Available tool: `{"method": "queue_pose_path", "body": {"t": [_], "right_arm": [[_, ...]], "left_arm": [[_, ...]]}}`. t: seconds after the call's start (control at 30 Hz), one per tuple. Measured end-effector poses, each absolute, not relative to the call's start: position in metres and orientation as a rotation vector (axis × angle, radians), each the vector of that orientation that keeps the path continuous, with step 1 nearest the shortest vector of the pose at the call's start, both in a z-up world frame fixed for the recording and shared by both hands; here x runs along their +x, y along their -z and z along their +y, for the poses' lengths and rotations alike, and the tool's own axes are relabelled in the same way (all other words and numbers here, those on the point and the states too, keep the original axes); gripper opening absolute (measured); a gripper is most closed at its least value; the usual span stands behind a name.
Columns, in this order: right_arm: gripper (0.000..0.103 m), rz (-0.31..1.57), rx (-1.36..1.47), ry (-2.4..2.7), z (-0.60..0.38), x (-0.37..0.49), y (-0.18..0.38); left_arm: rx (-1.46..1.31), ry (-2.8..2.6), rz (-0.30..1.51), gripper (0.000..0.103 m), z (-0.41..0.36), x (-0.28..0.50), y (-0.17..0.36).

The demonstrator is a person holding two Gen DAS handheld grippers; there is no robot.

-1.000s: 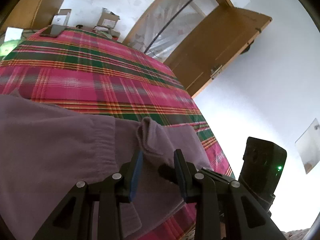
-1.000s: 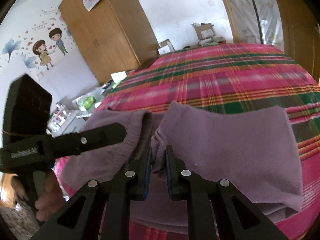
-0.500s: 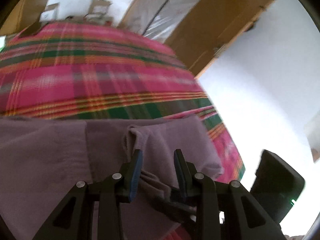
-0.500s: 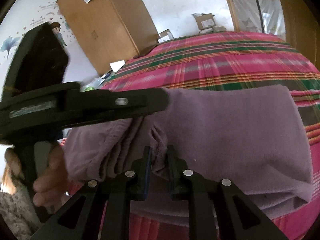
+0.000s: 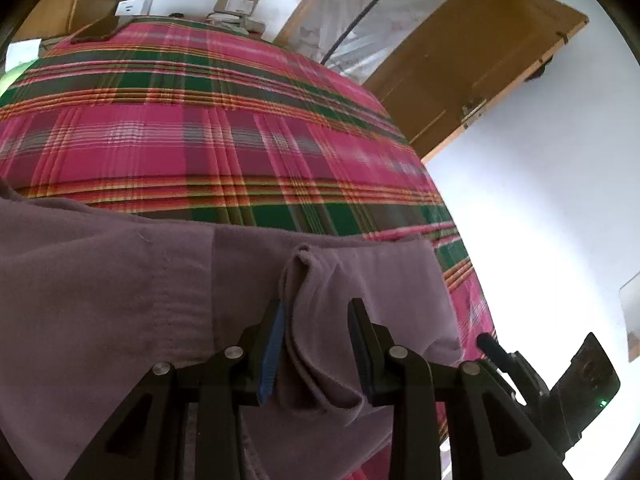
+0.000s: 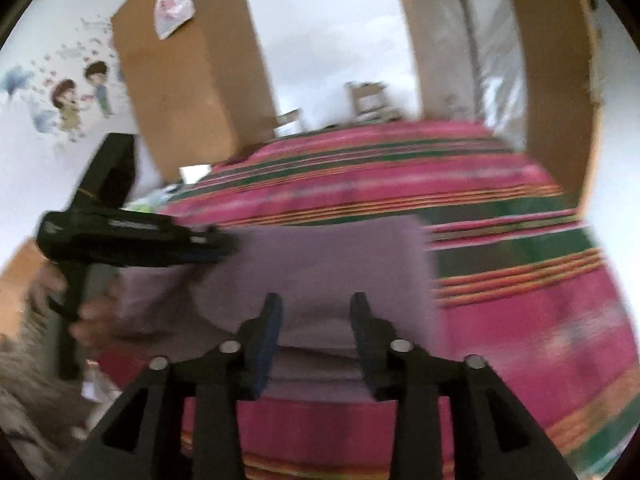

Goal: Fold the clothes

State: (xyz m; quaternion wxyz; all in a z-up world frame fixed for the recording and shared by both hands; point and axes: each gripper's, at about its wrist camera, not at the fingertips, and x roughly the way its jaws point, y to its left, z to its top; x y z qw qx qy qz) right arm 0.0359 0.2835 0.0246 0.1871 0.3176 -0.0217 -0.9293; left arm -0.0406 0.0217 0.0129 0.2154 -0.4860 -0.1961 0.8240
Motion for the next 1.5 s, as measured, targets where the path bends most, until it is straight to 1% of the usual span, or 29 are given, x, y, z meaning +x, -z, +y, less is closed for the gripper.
{"method": "queue_pose_path", "body": {"t": [0.1, 0.17, 0.27, 0.4, 0.53, 0.8, 0.97, 1.17, 1.27, 1.3, 1.37, 1.5], "right_arm": [[0.047, 0.007, 0.936, 2.694, 0.298, 0.043, -0.015], [0.049, 0.020, 0.970, 2.720, 0.303, 0.042, -0.007], [0.049, 0.041, 0.986, 2.720, 0.304, 0.041, 0.001], [0.049, 0.134, 0.964, 2.719, 0.297, 0.040, 0.008], [0.049, 0.178, 0.969, 2.744, 0.294, 0.034, 0.012], [0.049, 0.028, 0.972, 2.787, 0.316, 0.030, 0.014], [0.050, -0.068, 0.980, 2.806, 0.329, 0.029, 0.015], [0.050, -0.104, 0.981, 2.787, 0.333, 0.032, 0.016], [0.050, -0.123, 0.970, 2.787, 0.333, 0.033, 0.017], [0.050, -0.116, 0.965, 2.790, 0.332, 0.034, 0.017], [0.050, -0.115, 0.959, 2.792, 0.332, 0.035, 0.017], [0.050, -0.176, 0.949, 2.786, 0.340, 0.036, 0.018]], "left_arm": [[-1.375, -2.296, -0.546, 0.033, 0.023, -0.041, -0.010], [-1.388, -2.300, -0.548, 0.033, 0.023, -0.042, -0.009], [-1.407, -2.311, -0.568, 0.033, 0.021, -0.044, -0.008], [-1.453, -2.338, -0.601, 0.033, 0.019, -0.047, -0.004], [-1.482, -2.361, -0.567, 0.033, 0.022, -0.045, -0.006], [-1.529, -2.439, -0.487, 0.036, 0.022, -0.036, -0.014], [-1.579, -2.403, -0.557, 0.036, 0.022, -0.038, -0.006], [-1.575, -2.366, -0.512, 0.036, 0.036, -0.032, -0.004], [-1.577, -2.349, -0.581, 0.037, 0.031, -0.033, -0.002], [-1.580, -2.347, -0.609, 0.037, 0.030, -0.033, -0.003], [-1.566, -2.347, -0.605, 0.041, 0.032, -0.031, -0.004], [-1.587, -2.352, -0.611, 0.042, 0.034, -0.033, -0.002]]}}
